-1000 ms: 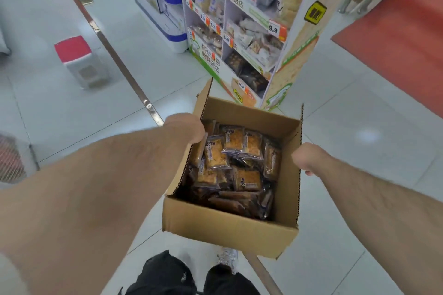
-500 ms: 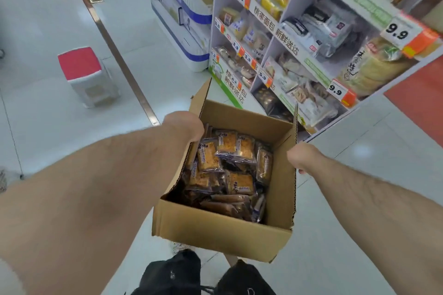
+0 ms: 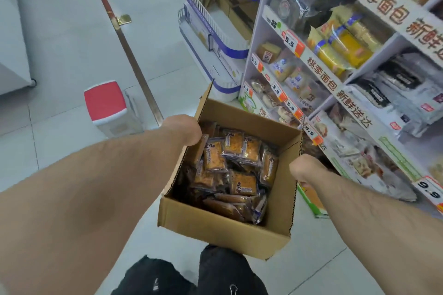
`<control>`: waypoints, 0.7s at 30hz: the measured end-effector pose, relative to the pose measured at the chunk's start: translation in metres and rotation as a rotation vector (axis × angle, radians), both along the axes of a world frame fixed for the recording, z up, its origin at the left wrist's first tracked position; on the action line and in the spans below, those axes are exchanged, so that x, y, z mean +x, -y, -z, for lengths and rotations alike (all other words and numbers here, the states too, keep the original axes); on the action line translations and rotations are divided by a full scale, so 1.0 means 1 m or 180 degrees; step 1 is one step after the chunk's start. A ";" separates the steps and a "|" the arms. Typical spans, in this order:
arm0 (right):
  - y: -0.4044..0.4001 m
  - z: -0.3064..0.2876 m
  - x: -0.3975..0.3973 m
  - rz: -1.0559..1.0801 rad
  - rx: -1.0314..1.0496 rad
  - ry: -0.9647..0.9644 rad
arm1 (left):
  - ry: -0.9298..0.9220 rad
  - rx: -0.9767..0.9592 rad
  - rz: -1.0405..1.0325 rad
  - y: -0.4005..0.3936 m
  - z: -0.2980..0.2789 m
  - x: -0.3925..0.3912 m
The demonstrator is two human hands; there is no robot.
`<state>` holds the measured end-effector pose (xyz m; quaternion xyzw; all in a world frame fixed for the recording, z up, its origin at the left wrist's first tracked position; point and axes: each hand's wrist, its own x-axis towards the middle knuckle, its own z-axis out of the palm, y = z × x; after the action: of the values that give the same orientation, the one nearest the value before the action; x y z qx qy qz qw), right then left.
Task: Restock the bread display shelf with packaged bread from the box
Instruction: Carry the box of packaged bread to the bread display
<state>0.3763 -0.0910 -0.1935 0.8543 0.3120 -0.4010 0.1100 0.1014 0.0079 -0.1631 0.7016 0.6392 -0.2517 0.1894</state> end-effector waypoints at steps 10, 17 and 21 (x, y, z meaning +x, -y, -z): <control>-0.174 -0.004 -0.071 0.0322 0.0420 -0.0029 | 0.0150 0.0180 0.0092 -0.188 -0.019 -0.072; -0.285 0.003 -0.147 0.0849 0.0629 0.0151 | 0.0311 0.0057 0.0706 -0.326 -0.001 -0.144; -0.337 0.003 -0.183 0.0637 0.0291 0.0561 | 0.0261 -0.0036 0.0927 -0.389 0.003 -0.174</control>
<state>0.1934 0.2461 -0.1961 0.9171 0.2323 -0.3189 0.0574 -0.0727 0.3966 -0.1664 0.7955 0.5210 -0.2512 0.1808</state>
